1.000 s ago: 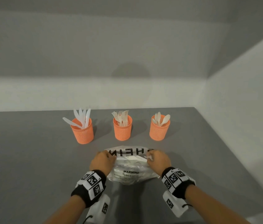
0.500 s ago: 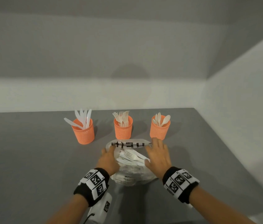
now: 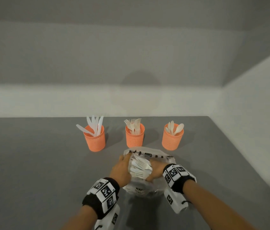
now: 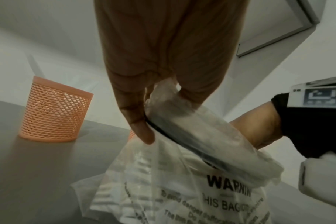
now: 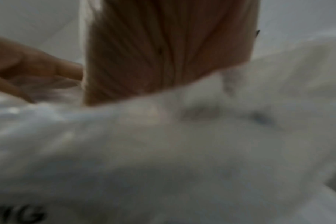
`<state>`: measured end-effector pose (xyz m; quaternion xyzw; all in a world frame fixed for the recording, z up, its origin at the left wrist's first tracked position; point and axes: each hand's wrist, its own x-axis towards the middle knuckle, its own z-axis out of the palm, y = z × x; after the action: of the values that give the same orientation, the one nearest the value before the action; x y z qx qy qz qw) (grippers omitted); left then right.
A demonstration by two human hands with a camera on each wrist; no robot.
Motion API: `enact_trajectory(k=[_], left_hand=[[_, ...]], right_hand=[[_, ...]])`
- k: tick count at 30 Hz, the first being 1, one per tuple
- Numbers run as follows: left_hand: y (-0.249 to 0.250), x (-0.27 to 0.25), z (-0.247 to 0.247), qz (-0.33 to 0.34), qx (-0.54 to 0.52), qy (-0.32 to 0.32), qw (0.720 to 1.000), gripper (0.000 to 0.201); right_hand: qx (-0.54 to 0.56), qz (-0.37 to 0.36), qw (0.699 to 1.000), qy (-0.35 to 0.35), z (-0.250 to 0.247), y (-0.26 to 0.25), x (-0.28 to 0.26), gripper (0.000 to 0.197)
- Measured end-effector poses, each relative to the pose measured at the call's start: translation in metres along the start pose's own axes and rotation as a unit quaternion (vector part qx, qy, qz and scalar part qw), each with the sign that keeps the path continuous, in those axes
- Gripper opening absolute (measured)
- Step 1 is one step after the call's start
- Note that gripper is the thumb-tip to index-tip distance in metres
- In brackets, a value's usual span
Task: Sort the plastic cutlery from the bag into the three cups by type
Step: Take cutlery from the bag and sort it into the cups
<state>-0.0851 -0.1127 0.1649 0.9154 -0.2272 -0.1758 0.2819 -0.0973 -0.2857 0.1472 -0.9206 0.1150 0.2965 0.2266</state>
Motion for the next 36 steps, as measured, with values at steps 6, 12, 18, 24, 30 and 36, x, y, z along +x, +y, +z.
enact_trajectory(k=[6, 12, 18, 24, 30, 36], left_hand=[[-0.012, -0.002, -0.010, 0.013, -0.005, -0.020, 1.000, 0.069], [-0.019, 0.004, -0.020, 0.016, -0.034, -0.029, 0.999, 0.073], [-0.018, 0.010, -0.026, 0.000, -0.052, -0.026, 0.998, 0.068], [-0.021, 0.018, -0.025, -0.012, -0.084, -0.043, 0.995, 0.065], [-0.021, 0.024, -0.015, -0.041, -0.131, -0.067, 0.988, 0.068], [-0.003, 0.036, -0.004, -0.023, -0.161, -0.088, 0.983, 0.068]], right_hand=[[-0.047, 0.007, 0.999, 0.014, 0.007, 0.003, 0.004, 0.092], [-0.045, 0.003, 0.998, 0.039, 0.015, -0.004, 0.005, 0.087], [-0.024, 0.002, 0.999, 0.049, 0.013, -0.004, 0.002, 0.081], [-0.008, 0.019, 0.999, 0.036, 0.006, 0.002, -0.004, 0.083], [0.032, 0.024, 0.999, 0.034, 0.008, 0.004, -0.010, 0.070], [0.072, 0.022, 0.997, 0.035, -0.005, 0.026, -0.020, 0.067]])
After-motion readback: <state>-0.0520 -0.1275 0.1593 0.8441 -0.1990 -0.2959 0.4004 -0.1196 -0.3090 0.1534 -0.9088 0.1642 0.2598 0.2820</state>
